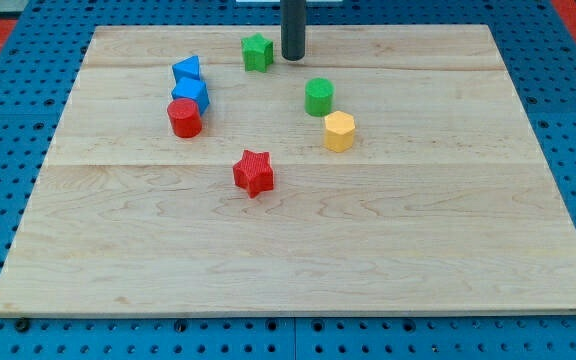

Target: Place the green circle above the hexagon

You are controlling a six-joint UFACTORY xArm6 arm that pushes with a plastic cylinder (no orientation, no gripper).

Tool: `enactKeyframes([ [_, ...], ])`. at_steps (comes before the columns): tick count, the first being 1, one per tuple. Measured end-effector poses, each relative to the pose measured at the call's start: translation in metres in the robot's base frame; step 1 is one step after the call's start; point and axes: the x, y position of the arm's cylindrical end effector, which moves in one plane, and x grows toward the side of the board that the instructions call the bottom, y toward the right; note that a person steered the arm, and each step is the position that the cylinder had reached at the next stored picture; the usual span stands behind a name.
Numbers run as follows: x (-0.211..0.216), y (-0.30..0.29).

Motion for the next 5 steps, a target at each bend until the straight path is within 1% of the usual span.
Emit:
enactKeyframes([
  [2,-0.002,0.001],
  [3,0.021,0.030],
  [4,0.051,0.004],
  [5,0.099,-0.003],
])
